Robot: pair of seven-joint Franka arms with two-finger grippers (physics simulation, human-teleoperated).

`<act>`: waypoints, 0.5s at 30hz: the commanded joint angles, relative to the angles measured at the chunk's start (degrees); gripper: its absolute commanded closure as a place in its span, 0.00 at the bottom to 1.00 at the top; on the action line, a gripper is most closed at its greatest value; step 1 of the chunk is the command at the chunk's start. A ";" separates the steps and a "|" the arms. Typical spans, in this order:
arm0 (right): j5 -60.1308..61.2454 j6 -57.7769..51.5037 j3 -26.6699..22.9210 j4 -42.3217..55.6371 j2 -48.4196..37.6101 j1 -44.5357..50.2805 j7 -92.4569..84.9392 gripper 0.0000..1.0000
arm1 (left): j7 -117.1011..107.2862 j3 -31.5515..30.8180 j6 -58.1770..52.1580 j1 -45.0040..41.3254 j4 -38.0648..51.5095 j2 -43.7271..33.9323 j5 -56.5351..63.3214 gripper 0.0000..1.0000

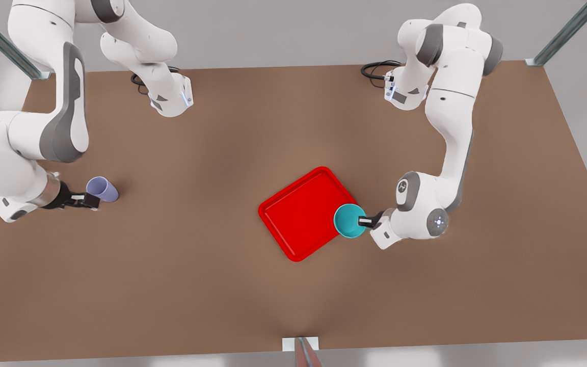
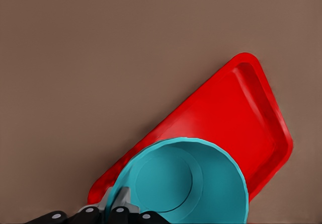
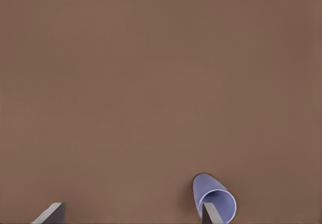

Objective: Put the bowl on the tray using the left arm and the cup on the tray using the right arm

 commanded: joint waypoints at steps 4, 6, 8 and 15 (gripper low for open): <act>0.09 2.79 0.00 -3.26 -1.15 -3.95 -9.06 0.00 | -0.71 0.35 0.91 -3.71 -0.61 1.36 -6.26 0.79; 0.09 4.46 0.00 -6.16 -1.94 -5.62 -11.44 0.00 | -0.80 0.53 0.39 -4.15 -0.88 2.15 -3.89 0.79; 0.35 6.22 -0.09 -7.04 -1.50 -7.46 -13.99 0.00 | -0.89 0.62 0.12 -4.85 -1.49 2.94 -1.87 0.79; 0.97 14.66 -3.25 -15.39 -0.19 -12.21 -25.68 0.00 | -0.53 0.71 0.21 -4.86 -1.14 3.91 0.68 0.00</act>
